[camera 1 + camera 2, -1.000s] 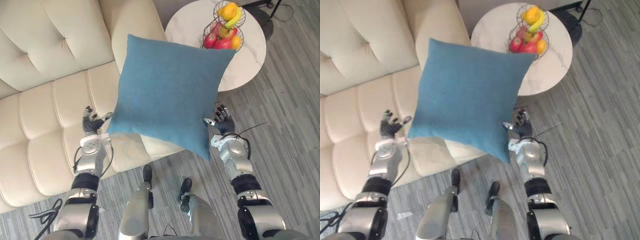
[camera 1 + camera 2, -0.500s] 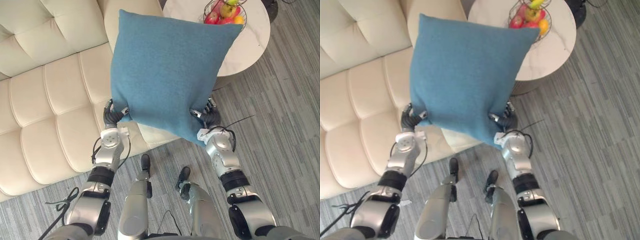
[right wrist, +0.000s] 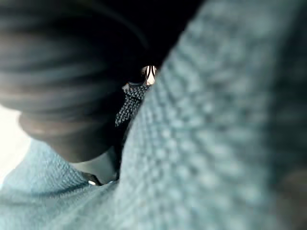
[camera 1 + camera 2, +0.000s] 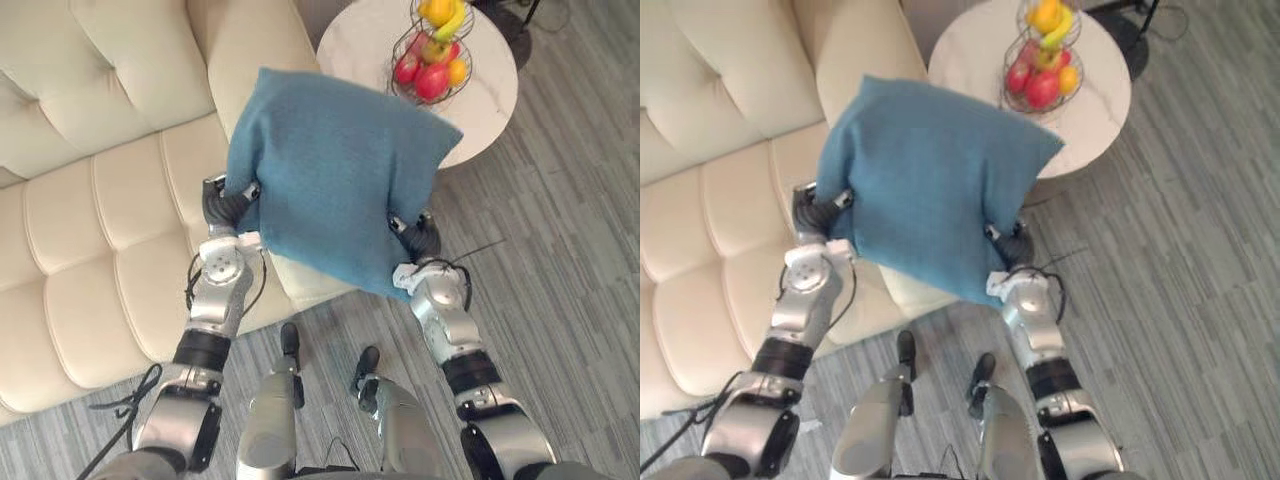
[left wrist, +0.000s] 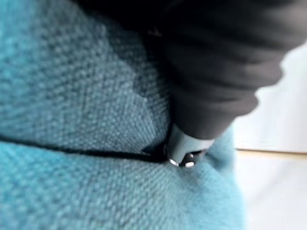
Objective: Pick up cushions and gather them together orderly.
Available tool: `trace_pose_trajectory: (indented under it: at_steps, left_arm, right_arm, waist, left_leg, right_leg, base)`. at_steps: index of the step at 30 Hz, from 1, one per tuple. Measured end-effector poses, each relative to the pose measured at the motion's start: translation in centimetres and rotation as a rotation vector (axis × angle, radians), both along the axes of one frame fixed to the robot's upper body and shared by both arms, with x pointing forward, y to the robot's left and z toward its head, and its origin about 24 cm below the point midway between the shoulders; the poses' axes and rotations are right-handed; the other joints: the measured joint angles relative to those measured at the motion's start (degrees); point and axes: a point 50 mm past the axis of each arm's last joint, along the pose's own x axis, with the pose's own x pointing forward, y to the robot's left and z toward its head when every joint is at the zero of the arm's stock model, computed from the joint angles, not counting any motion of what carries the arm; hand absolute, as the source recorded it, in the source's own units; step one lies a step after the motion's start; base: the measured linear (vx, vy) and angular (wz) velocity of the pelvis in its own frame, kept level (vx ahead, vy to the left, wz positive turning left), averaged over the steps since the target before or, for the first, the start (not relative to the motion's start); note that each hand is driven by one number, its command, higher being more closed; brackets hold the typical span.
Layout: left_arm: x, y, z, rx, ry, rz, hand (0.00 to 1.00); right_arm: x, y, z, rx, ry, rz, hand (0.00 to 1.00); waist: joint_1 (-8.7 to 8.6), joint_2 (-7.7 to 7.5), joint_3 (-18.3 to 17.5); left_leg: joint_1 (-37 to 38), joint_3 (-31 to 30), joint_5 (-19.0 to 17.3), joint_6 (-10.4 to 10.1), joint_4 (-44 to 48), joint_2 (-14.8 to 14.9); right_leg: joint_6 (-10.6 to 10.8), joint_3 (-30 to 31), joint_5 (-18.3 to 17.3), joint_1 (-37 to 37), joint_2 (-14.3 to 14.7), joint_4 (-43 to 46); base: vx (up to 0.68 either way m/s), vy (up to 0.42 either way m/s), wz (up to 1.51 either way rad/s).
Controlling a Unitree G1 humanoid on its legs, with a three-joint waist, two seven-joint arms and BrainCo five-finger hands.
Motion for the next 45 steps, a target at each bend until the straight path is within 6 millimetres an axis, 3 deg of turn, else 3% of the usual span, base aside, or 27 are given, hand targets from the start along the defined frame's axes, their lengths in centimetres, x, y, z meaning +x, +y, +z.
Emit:
trace_pose_trajectory:
  at_steps: [5, 6, 9, 16, 23, 25, 26, 28, 29, 31, 32, 34, 36, 37, 38, 39, 40, 41, 42, 43, 44, 45]
  left_arm:
    - [-2.8, -0.9, -2.8, -0.07, 0.059, -0.044, 1.0]
    - [-4.0, -0.9, -4.0, -0.106, 0.09, -0.054, 1.0]
    - [-6.9, -0.7, -6.5, -0.165, 0.162, -0.056, 1.0]
    - [-11.1, -0.6, -7.9, -0.24, 0.202, -0.062, 1.0]
    - [-12.5, -0.7, -8.3, -0.252, 0.221, -0.083, 1.0]
    - [-12.7, -0.9, -8.4, -0.256, 0.227, -0.088, 1.0]
    - [-12.8, -0.9, -8.5, -0.259, 0.23, -0.087, 1.0]
    - [-12.9, -1.0, -8.6, -0.272, 0.233, -0.083, 1.0]
    - [-12.9, -1.2, -8.6, -0.279, 0.232, -0.083, 1.0]
    - [-12.9, -1.2, -8.6, -0.277, 0.233, -0.087, 1.0]
    - [-12.9, -1.2, -8.8, -0.278, 0.243, -0.086, 1.0]
    - [-12.8, -1.4, -9.5, -0.277, 0.273, -0.09, 1.0]
    - [-12.2, -1.9, -10.1, -0.28, 0.294, -0.104, 1.0]
    - [-12.0, -2.1, -10.1, -0.279, 0.296, -0.112, 1.0]
    - [-11.7, -2.4, -10.2, -0.273, 0.302, -0.129, 1.0]
    - [-11.2, -2.5, -10.5, -0.245, 0.315, -0.151, 1.0]
    - [-11.1, -2.4, -10.5, -0.233, 0.318, -0.157, 1.0]
    - [-10.9, -2.2, -10.5, -0.225, 0.317, -0.163, 1.0]
    - [-10.9, -2.1, -10.5, -0.223, 0.318, -0.163, 1.0]
    - [-11.0, -1.9, -11.0, -0.211, 0.341, -0.159, 1.0]
    - [-11.2, -1.5, -11.6, -0.201, 0.369, -0.15, 1.0]
    - [-11.4, -1.4, -11.7, -0.196, 0.375, -0.147, 1.0]
  right_arm:
    - [-2.6, -0.8, -2.1, 0.012, 0.047, -0.016, 1.0]
    - [-3.8, -1.1, -2.6, 0.017, 0.052, -0.014, 1.0]
    - [-6.1, -1.3, -3.5, 0.019, 0.069, -0.013, 1.0]
    - [-9.0, -1.3, -3.4, -0.012, 0.047, 0.005, 1.0]
    - [-10.6, -1.3, -3.2, -0.046, 0.039, -0.004, 1.0]
    - [-10.8, -1.4, -3.3, -0.045, 0.043, -0.007, 1.0]
    - [-11.1, -1.4, -3.3, -0.045, 0.047, -0.01, 1.0]
    - [-11.1, -1.5, -3.4, -0.045, 0.048, -0.012, 1.0]
    - [-11.1, -1.7, -3.3, -0.047, 0.047, -0.021, 1.0]
    - [-10.9, -1.9, -3.4, -0.05, 0.049, -0.027, 1.0]
    - [-10.4, -1.9, -3.7, -0.052, 0.059, -0.027, 1.0]
    - [-10.0, -2.4, -4.2, -0.068, 0.082, -0.041, 1.0]
    - [-8.8, -3.0, -4.7, -0.128, 0.105, -0.055, 1.0]
    - [-8.7, -3.2, -4.8, -0.137, 0.112, -0.062, 1.0]
    - [-8.8, -3.6, -5.1, -0.142, 0.125, -0.08, 1.0]
    - [-9.0, -3.6, -5.8, -0.121, 0.158, -0.103, 1.0]
    - [-9.1, -3.5, -6.0, -0.114, 0.165, -0.107, 1.0]
    - [-9.0, -3.4, -6.0, -0.108, 0.164, -0.108, 1.0]
    - [-9.1, -3.4, -6.1, -0.106, 0.167, -0.108, 1.0]
    - [-9.1, -3.1, -6.6, -0.099, 0.192, -0.103, 1.0]
    - [-9.0, -2.9, -7.4, -0.1, 0.227, -0.091, 1.0]
    - [-8.9, -2.7, -7.5, -0.099, 0.237, -0.084, 1.0]
  waist:
    - [-0.81, 0.7, -0.66]
    - [-1.67, 1.02, -1.85]
    - [-1.58, 1.28, -5.94]
    - [-1.03, 3.33, -11.82]
    - [-1.03, 2.89, -14.93]
    - [-1.04, 2.76, -14.84]
    - [-1.02, 2.8, -14.94]
    - [-1.03, 3.23, -15.39]
    - [-1.28, 2.71, -15.53]
    - [-1.3, 2.46, -15.79]
    - [-1.46, 2.12, -16.03]
    - [-1.83, 2.52, -17.03]
    - [-1.79, 4.08, -18.32]
    - [-1.83, 4.38, -18.51]
    - [-1.87, 4.76, -18.93]
    - [-2.3, 2.39, -19.08]
    - [-2.39, 1.81, -19.35]
    - [-2.4, 1.56, -19.22]
    - [-2.37, 1.49, -19.12]
    - [-1.49, 1.15, -18.82]
    - [-1.21, 1.36, -18.61]
    - [-1.34, 1.72, -18.38]
  left_leg:
    - [3.7, -2.02, 2.1, 0.61, -4.08, -1.12]
    - [4.93, -3.3, 2.48, 0.75, -5.15, -1.66]
    - [7.23, -4.66, 2.73, 1.01, -6.4, -2.63]
    - [10.92, -6.68, 3.29, 1.46, -8.58, -3.35]
    - [11.66, -9.62, 2.38, 2.21, -7.25, -3.72]
    - [9.94, -11.27, 0.77, 2.05, -3.23, -4.64]
    - [7.64, -11.76, -1.76, 2.22, 1.25, -5.03]
    - [4.49, -7.28, -4.66, 3.32, 5.37, -3.41]
    - [3.15, -2.5, -6.18, 3.91, 6.87, -1.62]
    - [1.21, 1.91, -6.78, 5.14, 9.75, 0.67]
    - [1.14, 5.0, -6.36, 5.89, 10.52, 3.31]
    - [2.12, 7.38, -5.77, 4.36, 9.03, 7.4]
    - [2.7, 9.84, -3.49, 1.28, 7.21, 12.18]
    - [2.79, 9.89, -2.61, 1.19, 7.23, 12.79]
    - [3.34, 9.72, -0.74, -4.04, 7.03, 12.56]
    - [2.46, 9.33, -2.16, -2.94, 9.02, 9.33]
    - [0.78, 9.08, -3.92, -1.83, 11.4, 8.6]
    - [-2.77, 7.92, -8.39, -0.06, 18.2, 8.06]
    - [-3.54, 7.82, -9.99, 0.49, 20.58, 7.89]
    - [-3.64, 8.44, -14.3, 2.23, 25.29, 6.99]
    - [-1.71, 9.6, -16.54, 3.58, 25.98, 5.89]
    - [-0.96, 9.68, -17.04, 4.0, 25.84, 5.66]
  right_leg:
    - [0.48, -1.59, -0.84, 2.92, -0.52, 0.21]
    - [0.52, -2.56, -1.7, 4.32, -0.88, 0.39]
    - [1.0, -2.87, -3.6, 6.44, -1.61, 1.35]
    - [1.53, -4.19, -5.21, 10.62, -1.69, 1.8]
    - [2.03, -6.49, -6.0, 14.29, -2.08, 2.08]
    - [2.22, -7.75, -6.76, 15.25, -2.95, 3.19]
    - [2.15, -9.11, -7.46, 15.42, -3.72, 4.29]
    - [2.23, -12.22, -7.95, 15.47, -4.66, 5.18]
    - [1.89, -14.28, -7.74, 15.36, -5.96, 4.71]
    - [1.7, -16.3, -7.58, 15.13, -7.41, 4.58]
    - [2.33, -17.01, -7.04, 15.41, -8.62, 4.32]
    - [3.88, -17.73, -5.44, 16.27, -9.7, 2.76]
    - [6.76, -17.39, -1.73, 16.55, -10.6, -0.26]
    - [7.9, -17.4, -0.73, 17.08, -10.76, -1.3]
    - [10.06, -17.4, 1.4, 18.68, -11.31, -3.57]
    - [10.19, -16.97, 5.48, 20.23, -13.83, -6.95]
    - [9.84, -16.55, 8.16, 20.3, -14.36, -8.34]
    - [9.7, -15.63, 12.35, 20.8, -15.11, -9.71]
    - [9.88, -15.26, 13.47, 21.01, -15.63, -9.64]
    - [9.17, -14.05, 16.08, 20.46, -18.39, -6.59]
    - [3.37, -13.56, 16.84, 18.51, -21.18, -0.88]
    - [1.03, -12.01, 15.29, 17.21, -21.32, 2.35]
  base:
    - [0.02, 0.011, 0.24]
    - [0.03, 0.011, 0.41]
    - [0.08, 0.002, 0.34]
    - [0.02, -0.015, 0.22]
    - [-0.01, -0.017, 0.26]
    - [-0.03, -0.004, 0.46]
    - [-0.05, -0.005, 0.67]
    - [-0.06, 0.03, 0.8]
    - [-0.05, 0.083, 0.76]
    - [-0.02, 0.113, 0.54]
    - [0.01, 0.129, 0.43]
    - [0.04, 0.242, 0.31]
    - [0.1, 0.389, 0.06]
    - [0.14, 0.433, 0.16]
    - [0.16, 0.47, 0.46]
    - [0.16, 0.495, 0.53]
    - [0.15, 0.534, 0.56]
    - [0.11, 0.451, 0.32]
    - [0.16, 0.59, 0.14]
    - [0.14, 0.591, -0.09]
    - [0.14, 0.577, -0.15]
    - [0.13, 0.499, -0.04]
